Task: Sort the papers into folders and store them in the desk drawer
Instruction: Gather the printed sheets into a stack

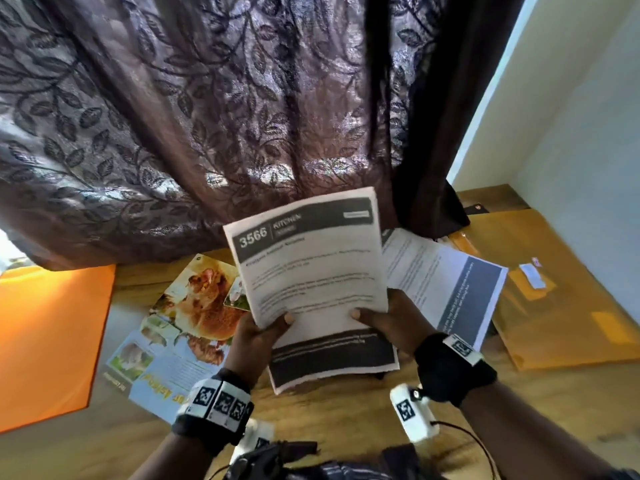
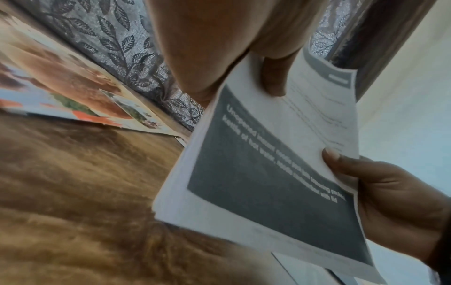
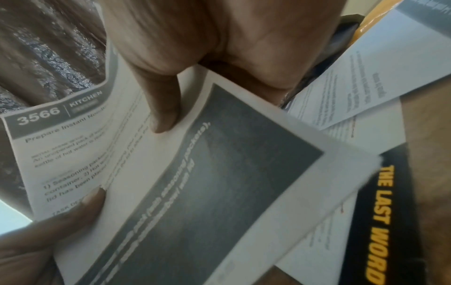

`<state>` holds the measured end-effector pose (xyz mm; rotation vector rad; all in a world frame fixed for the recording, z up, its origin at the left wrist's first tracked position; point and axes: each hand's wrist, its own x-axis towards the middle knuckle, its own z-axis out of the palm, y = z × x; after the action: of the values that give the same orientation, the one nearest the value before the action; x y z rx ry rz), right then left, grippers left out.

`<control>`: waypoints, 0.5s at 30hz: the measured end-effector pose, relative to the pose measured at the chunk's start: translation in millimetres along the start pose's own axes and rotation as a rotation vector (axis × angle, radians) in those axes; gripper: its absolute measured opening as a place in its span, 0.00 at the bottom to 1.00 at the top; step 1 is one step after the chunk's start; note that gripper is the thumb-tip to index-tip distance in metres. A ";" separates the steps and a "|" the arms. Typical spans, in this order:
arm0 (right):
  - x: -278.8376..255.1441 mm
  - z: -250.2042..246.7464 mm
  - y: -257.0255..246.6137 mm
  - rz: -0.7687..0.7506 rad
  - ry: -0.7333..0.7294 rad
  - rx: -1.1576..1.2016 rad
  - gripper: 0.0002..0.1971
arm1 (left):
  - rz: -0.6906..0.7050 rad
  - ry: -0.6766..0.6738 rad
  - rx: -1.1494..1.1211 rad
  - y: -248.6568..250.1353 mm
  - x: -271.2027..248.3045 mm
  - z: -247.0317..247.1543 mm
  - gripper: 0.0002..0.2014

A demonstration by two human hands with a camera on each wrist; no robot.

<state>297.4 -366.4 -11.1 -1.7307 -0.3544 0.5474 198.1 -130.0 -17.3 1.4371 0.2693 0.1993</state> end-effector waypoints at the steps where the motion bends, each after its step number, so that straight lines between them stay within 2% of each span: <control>1: 2.1 -1.8 0.5 -0.023 0.014 -0.022 0.15 | 0.001 0.014 -0.013 -2.3 1.2 0.8 0.15; 3: 6.0 -9.6 3.5 -0.041 0.047 -0.034 0.17 | -0.003 0.059 -0.027 -8.8 3.1 3.7 0.19; 6: 17.1 -35.1 15.9 0.062 0.153 -0.047 0.14 | -0.002 0.110 -0.032 -16.6 4.0 0.8 0.19; 11: 40.4 -113.1 42.1 0.160 0.419 -0.421 0.06 | -0.028 0.224 -0.092 -30.0 -1.6 -10.6 0.18; 13: 46.7 -143.4 47.5 0.206 0.461 -0.561 0.12 | -0.028 0.266 -0.115 -34.8 -2.6 -14.1 0.19; 15: 52.2 -163.3 45.8 0.304 0.471 -0.752 0.24 | -0.029 0.289 -0.099 -40.8 -3.1 -16.5 0.17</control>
<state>426.5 -485.1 -37.7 -2.5935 0.0649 0.1993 189.1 -120.3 -59.4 1.3043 0.5092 0.3927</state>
